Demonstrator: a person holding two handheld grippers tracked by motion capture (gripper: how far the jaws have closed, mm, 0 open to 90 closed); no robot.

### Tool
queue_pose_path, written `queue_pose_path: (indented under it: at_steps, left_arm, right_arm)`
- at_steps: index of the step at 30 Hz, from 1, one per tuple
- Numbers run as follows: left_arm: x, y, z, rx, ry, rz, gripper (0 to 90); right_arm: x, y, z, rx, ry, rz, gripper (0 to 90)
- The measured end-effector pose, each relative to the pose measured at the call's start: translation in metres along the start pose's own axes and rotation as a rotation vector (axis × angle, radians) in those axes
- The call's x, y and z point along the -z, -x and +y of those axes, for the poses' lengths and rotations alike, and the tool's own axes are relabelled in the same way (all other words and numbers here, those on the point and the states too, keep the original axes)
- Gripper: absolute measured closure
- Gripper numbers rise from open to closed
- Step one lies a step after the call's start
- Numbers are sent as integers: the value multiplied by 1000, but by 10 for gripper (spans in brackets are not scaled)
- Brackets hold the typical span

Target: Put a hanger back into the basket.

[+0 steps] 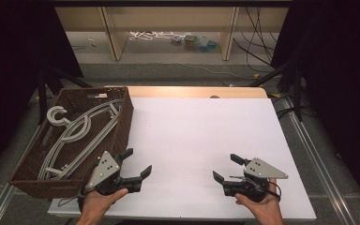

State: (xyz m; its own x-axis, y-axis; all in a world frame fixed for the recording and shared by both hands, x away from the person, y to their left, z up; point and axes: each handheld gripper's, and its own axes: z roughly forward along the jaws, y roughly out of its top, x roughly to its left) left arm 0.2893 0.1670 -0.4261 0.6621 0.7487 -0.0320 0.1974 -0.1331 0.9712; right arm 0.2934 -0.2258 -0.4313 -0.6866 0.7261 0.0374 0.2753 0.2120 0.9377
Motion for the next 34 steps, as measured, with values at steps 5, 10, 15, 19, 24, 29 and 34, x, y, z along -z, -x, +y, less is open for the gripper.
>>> queue_pose_path:
  at_steps: [5, 10, 15, 19, 24, 29, 34]
  left_arm:
    - [-5, -2, -11, 15, -27, 11, 165]
    - [-2, -4, -11, 6, -17, 9, 166]
    - [-2, -5, -12, 14, -26, 13, 170]
    - [-2, -5, -11, 11, -22, 6, 191]
    - [-2, -5, -12, 13, -22, 1, 182]
    - [-3, -4, -12, 14, -26, 0, 171]
    - [-4, -3, -12, 9, -28, -7, 169]
  right_arm:
    - [2, -3, -1, 10, 12, 4, 163]
    - [0, -3, -2, 0, 10, 10, 162]
    - [1, -5, -1, 4, 4, 12, 163]
    - [0, -5, -1, 5, 16, 18, 164]
    - [0, -4, -1, 10, 9, 3, 163]
    - [-1, -5, -2, 9, 10, 10, 163]
    - [-1, -4, -1, 11, 8, 2, 163]
